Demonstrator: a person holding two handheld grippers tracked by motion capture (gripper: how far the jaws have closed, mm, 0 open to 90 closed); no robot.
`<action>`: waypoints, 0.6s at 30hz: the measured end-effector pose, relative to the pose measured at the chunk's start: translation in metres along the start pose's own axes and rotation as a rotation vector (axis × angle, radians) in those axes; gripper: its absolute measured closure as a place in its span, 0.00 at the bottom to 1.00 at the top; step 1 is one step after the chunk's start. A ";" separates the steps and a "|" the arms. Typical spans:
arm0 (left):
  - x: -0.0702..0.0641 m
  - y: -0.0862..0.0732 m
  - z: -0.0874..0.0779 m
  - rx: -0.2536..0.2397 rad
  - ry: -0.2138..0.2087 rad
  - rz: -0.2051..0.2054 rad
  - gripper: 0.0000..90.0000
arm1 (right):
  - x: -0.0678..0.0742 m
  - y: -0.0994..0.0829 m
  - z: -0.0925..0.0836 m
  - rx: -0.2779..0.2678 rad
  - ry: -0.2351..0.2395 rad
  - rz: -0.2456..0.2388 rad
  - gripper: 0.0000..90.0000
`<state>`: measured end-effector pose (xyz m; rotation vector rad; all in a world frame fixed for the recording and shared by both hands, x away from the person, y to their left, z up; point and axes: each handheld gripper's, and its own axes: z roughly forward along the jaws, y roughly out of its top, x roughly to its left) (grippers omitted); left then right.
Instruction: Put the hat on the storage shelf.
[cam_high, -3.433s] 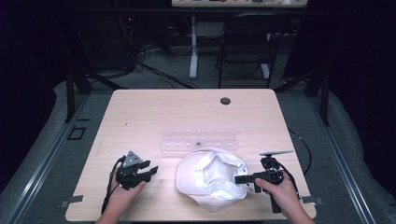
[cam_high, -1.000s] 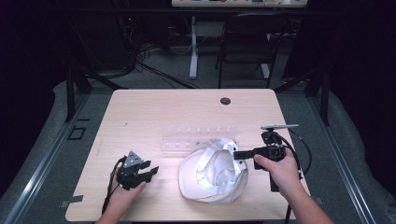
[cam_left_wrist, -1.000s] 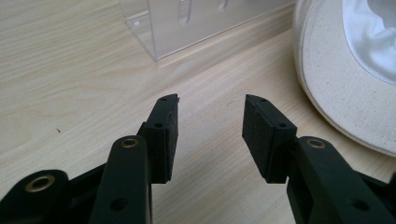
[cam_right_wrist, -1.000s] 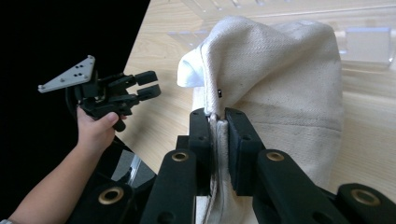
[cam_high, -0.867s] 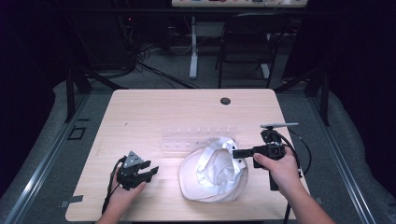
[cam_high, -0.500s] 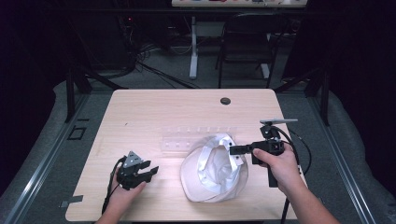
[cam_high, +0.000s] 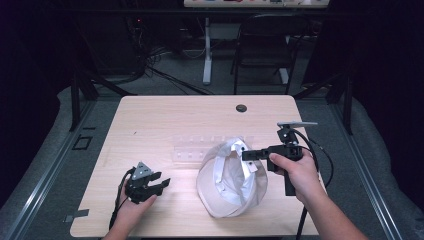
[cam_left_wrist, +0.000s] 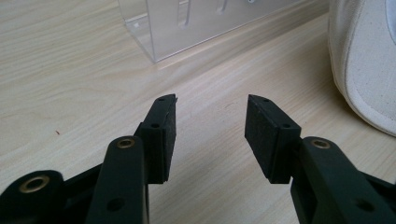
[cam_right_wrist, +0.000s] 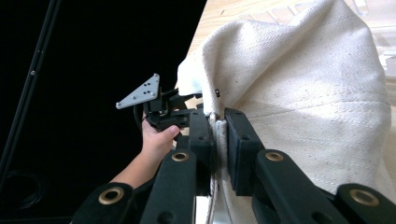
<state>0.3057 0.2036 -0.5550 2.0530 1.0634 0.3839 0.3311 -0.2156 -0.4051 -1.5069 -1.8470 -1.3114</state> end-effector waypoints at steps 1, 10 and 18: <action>0.000 0.000 0.000 0.000 0.000 -0.003 0.60 | 0.001 0.001 0.000 0.002 0.002 0.003 0.91; 0.000 0.000 0.000 -0.002 0.002 -0.001 0.57 | 0.011 0.007 -0.001 0.005 0.030 0.004 0.91; 0.000 0.000 0.000 -0.003 0.004 -0.004 0.56 | 0.016 0.013 -0.004 -0.007 0.033 0.007 0.91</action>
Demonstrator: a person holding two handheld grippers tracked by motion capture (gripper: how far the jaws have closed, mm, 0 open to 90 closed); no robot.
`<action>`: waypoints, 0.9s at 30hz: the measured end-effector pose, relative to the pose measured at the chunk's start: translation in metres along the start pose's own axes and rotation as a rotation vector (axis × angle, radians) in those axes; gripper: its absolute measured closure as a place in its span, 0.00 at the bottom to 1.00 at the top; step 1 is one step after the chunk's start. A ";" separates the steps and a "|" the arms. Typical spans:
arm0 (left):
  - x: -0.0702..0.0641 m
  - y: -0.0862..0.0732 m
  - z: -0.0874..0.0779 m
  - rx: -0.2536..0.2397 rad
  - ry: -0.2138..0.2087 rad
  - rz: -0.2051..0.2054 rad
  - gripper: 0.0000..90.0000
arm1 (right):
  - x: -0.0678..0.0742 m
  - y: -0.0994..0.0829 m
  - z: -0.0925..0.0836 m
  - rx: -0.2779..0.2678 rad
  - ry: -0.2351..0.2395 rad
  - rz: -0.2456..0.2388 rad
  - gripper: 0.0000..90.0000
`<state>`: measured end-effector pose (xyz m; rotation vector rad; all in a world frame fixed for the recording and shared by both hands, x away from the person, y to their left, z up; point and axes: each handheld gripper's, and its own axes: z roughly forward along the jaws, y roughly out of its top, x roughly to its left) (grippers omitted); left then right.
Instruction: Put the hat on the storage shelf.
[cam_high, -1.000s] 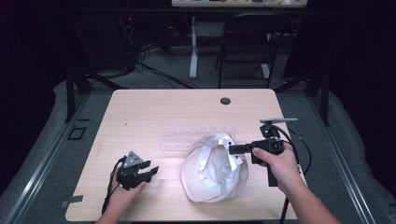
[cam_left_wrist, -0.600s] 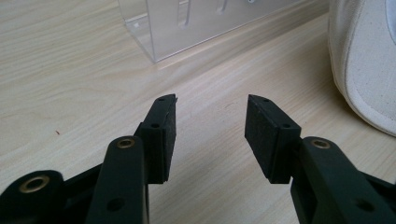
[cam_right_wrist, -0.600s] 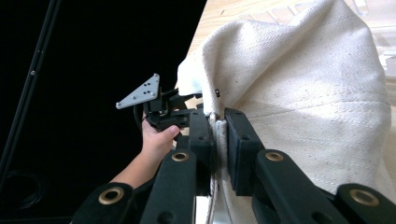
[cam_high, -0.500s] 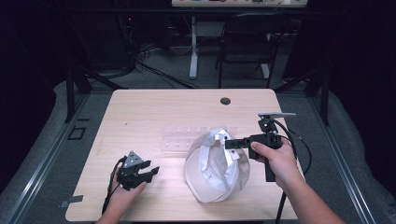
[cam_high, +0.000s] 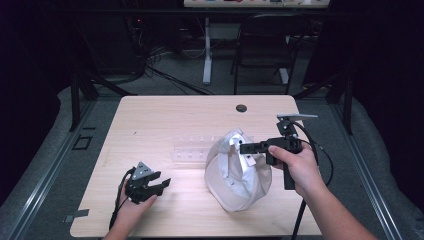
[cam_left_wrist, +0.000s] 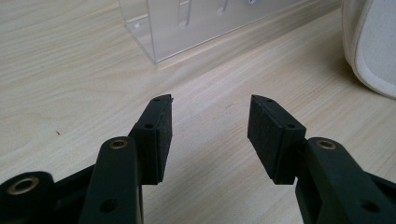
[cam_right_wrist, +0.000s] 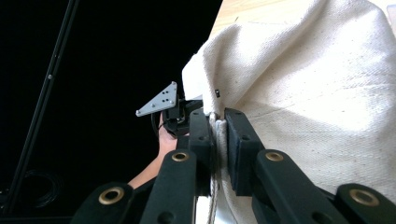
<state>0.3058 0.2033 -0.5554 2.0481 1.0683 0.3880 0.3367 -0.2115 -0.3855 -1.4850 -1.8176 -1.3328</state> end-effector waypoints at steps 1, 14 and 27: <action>0.000 0.000 0.000 0.000 0.000 0.000 0.56 | 0.000 0.001 -0.001 0.002 0.003 -0.002 0.91; -0.001 0.000 0.000 -0.004 -0.009 -0.004 0.56 | 0.010 0.013 -0.011 -0.055 0.048 0.002 0.91; -0.002 0.000 0.000 -0.007 -0.023 0.001 0.56 | 0.025 0.031 -0.010 -0.092 0.089 0.010 0.91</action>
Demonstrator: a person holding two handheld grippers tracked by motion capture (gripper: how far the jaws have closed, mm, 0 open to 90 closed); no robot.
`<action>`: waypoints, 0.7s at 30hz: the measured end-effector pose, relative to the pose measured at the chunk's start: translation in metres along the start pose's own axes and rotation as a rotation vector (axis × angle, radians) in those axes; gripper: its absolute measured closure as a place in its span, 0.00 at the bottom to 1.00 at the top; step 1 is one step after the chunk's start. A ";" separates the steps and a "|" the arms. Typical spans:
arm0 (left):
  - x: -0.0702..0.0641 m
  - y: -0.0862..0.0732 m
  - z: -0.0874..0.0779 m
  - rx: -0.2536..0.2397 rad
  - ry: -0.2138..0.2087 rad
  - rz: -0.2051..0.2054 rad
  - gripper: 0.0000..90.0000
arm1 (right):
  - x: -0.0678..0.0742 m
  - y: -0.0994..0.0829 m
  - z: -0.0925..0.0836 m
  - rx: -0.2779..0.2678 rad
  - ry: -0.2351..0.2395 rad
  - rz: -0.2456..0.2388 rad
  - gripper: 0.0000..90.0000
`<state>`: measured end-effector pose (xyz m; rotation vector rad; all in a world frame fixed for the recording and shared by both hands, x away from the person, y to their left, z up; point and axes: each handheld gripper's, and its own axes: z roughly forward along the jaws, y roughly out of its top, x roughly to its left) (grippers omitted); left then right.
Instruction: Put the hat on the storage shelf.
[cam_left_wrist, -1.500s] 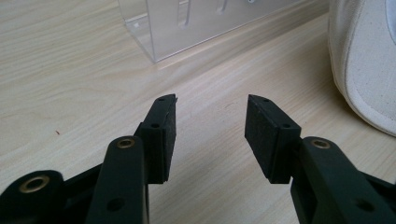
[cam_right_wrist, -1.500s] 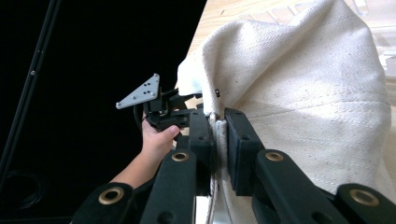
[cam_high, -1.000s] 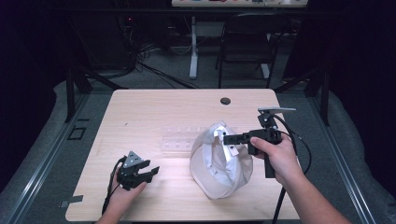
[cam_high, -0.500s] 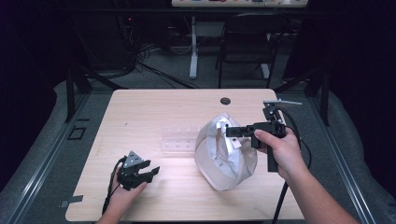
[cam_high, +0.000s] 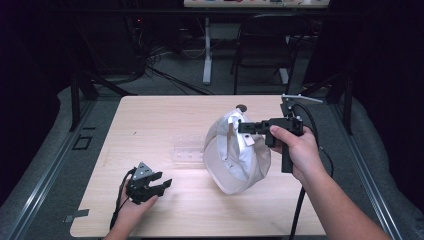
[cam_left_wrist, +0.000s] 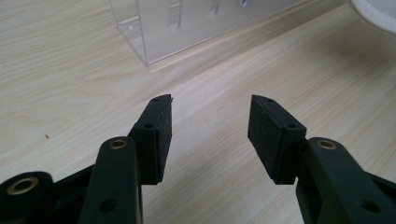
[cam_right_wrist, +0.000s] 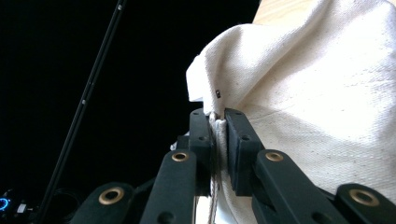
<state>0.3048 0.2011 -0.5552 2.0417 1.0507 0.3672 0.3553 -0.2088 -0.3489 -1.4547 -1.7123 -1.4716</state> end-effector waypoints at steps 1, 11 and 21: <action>0.000 0.000 0.000 0.000 0.000 0.000 0.56 | 0.000 0.000 0.000 0.000 0.000 0.000 0.91; -0.001 0.000 0.000 -0.004 -0.012 0.004 0.56 | 0.016 0.019 0.007 -0.032 -0.021 -0.014 0.91; -0.004 0.001 -0.001 -0.011 -0.019 0.012 0.56 | 0.025 0.040 0.018 -0.060 -0.051 -0.007 0.91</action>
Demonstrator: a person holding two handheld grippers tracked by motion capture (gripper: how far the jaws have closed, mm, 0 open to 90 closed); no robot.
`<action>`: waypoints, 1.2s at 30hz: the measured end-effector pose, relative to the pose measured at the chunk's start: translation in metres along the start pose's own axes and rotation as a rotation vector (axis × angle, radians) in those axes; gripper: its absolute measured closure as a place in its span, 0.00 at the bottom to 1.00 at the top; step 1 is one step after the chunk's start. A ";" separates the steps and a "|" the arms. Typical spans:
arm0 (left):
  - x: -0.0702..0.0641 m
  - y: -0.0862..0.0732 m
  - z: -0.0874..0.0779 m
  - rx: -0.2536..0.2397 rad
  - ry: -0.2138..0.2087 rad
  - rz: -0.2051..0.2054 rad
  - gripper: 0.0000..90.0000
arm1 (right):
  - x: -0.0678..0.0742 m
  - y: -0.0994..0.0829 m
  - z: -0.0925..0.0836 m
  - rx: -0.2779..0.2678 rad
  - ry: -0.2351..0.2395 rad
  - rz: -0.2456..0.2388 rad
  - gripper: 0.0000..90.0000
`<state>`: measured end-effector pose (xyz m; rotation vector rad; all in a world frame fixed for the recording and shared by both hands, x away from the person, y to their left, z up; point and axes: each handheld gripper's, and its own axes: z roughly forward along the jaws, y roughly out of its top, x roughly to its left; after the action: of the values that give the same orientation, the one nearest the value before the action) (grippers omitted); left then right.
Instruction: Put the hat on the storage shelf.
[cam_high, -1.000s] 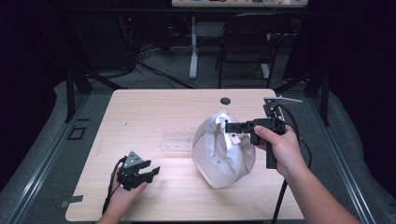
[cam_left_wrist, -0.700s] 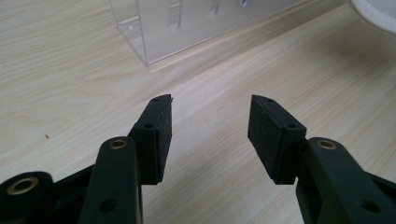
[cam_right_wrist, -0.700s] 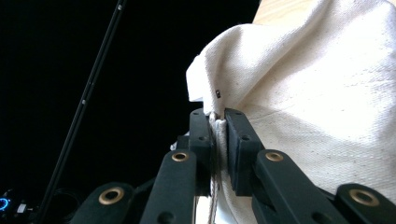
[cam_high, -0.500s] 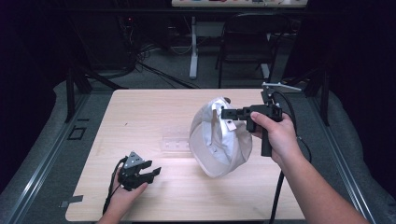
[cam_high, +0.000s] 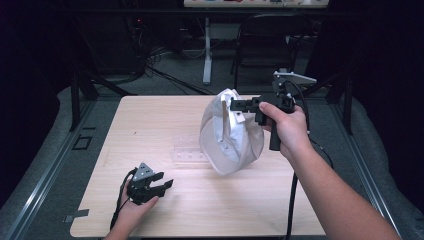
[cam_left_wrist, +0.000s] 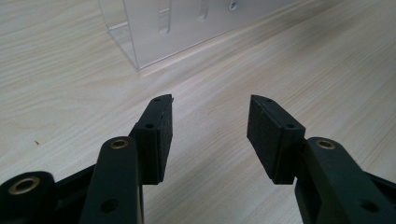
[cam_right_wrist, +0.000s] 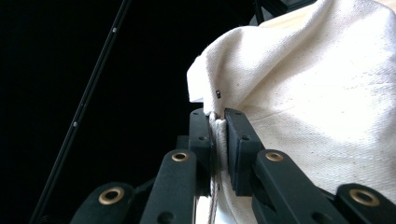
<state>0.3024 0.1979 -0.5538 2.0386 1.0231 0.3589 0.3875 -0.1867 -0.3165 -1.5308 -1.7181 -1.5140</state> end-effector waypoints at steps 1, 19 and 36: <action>0.000 0.000 0.000 -0.004 0.001 0.000 0.56 | 0.001 0.003 0.003 -0.010 -0.004 0.004 0.91; -0.053 0.060 0.023 -0.050 -0.089 0.106 0.49 | -0.002 0.028 0.011 -0.076 -0.058 0.036 0.91; -0.124 0.129 0.060 -0.078 -0.024 0.265 0.49 | -0.005 0.036 0.013 -0.107 -0.074 0.054 0.91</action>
<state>0.3274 0.0263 -0.4799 2.1051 0.7133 0.5021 0.4251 -0.1840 -0.3088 -1.6928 -1.6449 -1.5632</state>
